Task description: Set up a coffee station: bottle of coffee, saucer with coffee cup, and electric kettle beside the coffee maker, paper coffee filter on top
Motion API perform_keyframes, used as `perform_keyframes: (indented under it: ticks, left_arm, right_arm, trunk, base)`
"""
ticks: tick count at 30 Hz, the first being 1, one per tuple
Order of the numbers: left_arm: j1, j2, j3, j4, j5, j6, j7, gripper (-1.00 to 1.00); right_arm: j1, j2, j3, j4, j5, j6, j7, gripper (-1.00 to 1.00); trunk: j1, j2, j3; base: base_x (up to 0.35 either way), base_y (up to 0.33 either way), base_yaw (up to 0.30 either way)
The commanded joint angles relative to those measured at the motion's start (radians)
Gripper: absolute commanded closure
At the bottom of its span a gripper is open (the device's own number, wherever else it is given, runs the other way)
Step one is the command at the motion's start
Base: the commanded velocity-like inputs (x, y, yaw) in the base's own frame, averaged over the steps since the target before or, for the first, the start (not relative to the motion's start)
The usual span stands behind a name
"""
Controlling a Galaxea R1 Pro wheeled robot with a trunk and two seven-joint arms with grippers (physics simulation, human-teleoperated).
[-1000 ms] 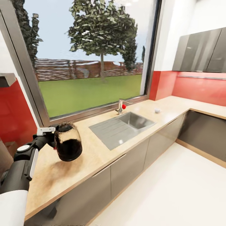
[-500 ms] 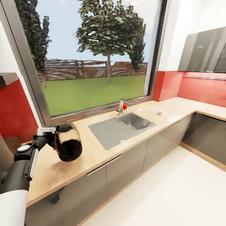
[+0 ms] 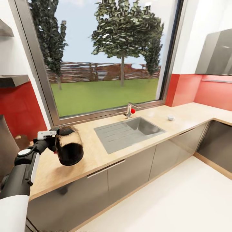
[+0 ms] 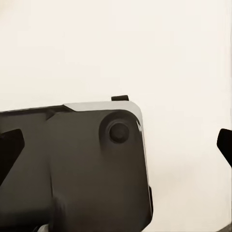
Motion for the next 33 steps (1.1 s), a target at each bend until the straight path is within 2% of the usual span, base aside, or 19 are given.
perform_keyframes:
  ticks: [1, 4, 8, 11, 15, 19, 28, 33]
  left_arm:
    - [-0.002, -0.001, 0.002, -0.001, -0.007, 0.004, 0.0, 1.0]
    - [-0.001, -0.008, 0.002, -0.001, -0.006, 0.003, 0.028, 1.0]
    - [0.0, -0.034, 0.002, 0.0, -0.012, -0.001, 0.066, 1.0]
    - [0.0, -0.038, 0.002, -0.003, -0.014, -0.002, 0.084, 1.0]
    - [0.0, -0.047, 0.002, -0.003, -0.008, -0.001, 0.152, 1.0]
    - [0.0, -0.067, 0.002, -0.003, -0.006, -0.003, 0.155, 1.0]
    - [0.0, -0.07, 0.001, 0.002, -0.01, -0.005, 0.155, 1.0]
    - [0.0, -0.07, 0.002, 0.01, -0.013, -0.005, 0.157, 1.0]
  right_arm:
    - [-0.001, 0.001, -0.006, 0.001, -0.004, -0.004, 0.002, -1.0]
    - [-0.001, 0.001, -0.006, 0.001, -0.004, -0.004, 0.002, -1.0]
    - [0.0, 0.001, -0.006, 0.001, -0.004, -0.004, 0.001, -1.0]
    - [0.0, 0.001, -0.006, 0.001, -0.004, -0.004, 0.002, -1.0]
    - [-0.001, 0.001, -0.006, 0.001, -0.004, -0.004, 0.002, -1.0]
    - [-0.001, 0.001, -0.006, 0.001, -0.004, -0.004, 0.003, -1.0]
    - [0.0, 0.001, -0.006, 0.001, -0.004, -0.004, 0.003, -1.0]
    - [-0.001, 0.001, -0.006, 0.001, -0.004, -0.004, 0.002, -1.0]
  trunk:
    - [0.001, -0.002, -0.002]
    - [0.001, -0.002, 0.0]
    - [0.001, -0.002, 0.002]
    - [0.001, -0.002, 0.003]
    - [0.001, -0.002, 0.005]
    - [0.001, -0.002, 0.006]
    - [0.001, -0.002, 0.006]
    - [0.001, -0.002, 0.006]
  base:
    - [0.047, -0.206, 0.263]
    - [0.039, -0.096, 0.263]
    - [0.008, -0.018, 0.264]
    - [0.0, -0.001, 0.27]
    - [0.0, 0.0, 0.271]
    - [0.0, -0.005, 0.157]
    - [0.0, -0.228, 0.009]
    - [0.003, -0.271, 0.249]
